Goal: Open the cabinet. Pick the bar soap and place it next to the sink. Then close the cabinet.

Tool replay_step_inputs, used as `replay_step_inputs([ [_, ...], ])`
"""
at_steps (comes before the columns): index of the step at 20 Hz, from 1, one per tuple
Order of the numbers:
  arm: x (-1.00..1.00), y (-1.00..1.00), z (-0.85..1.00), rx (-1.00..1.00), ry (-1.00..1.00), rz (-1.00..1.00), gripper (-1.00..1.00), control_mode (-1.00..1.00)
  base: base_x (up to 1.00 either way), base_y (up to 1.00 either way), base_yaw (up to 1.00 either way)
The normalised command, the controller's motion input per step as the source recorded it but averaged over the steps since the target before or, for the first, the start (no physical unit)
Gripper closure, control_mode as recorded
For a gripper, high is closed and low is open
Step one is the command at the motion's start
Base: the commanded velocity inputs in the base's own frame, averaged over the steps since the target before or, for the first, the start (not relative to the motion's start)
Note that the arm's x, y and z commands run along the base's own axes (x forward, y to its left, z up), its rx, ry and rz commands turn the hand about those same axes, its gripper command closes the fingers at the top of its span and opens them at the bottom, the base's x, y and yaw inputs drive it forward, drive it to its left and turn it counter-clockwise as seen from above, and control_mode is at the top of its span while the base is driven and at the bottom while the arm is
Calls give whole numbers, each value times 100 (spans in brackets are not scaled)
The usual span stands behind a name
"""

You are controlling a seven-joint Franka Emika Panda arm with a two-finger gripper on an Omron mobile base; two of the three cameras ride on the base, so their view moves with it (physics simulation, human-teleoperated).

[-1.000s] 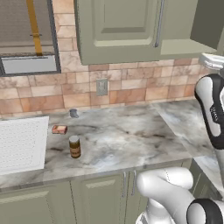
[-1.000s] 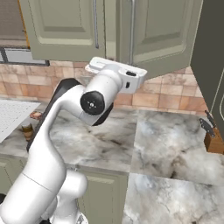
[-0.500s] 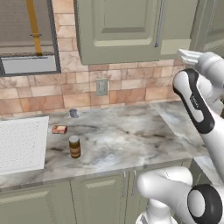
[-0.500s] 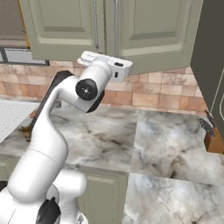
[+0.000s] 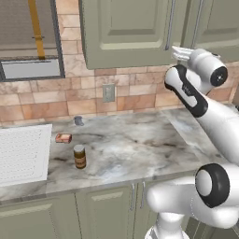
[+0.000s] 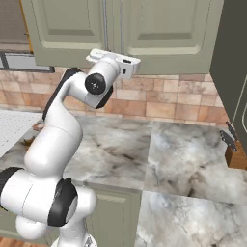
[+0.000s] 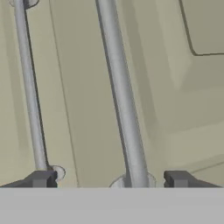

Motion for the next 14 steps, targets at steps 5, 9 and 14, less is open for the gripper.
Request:
replay_step_inputs([
  [5,69,5,2,0,1,0,-100,-100,0,0,0],
  [9,80,2,0,0,8,0,-100,-100,0,0,0],
  [14,86,0,0,0,17,3,-100,-100,0,0,0],
])
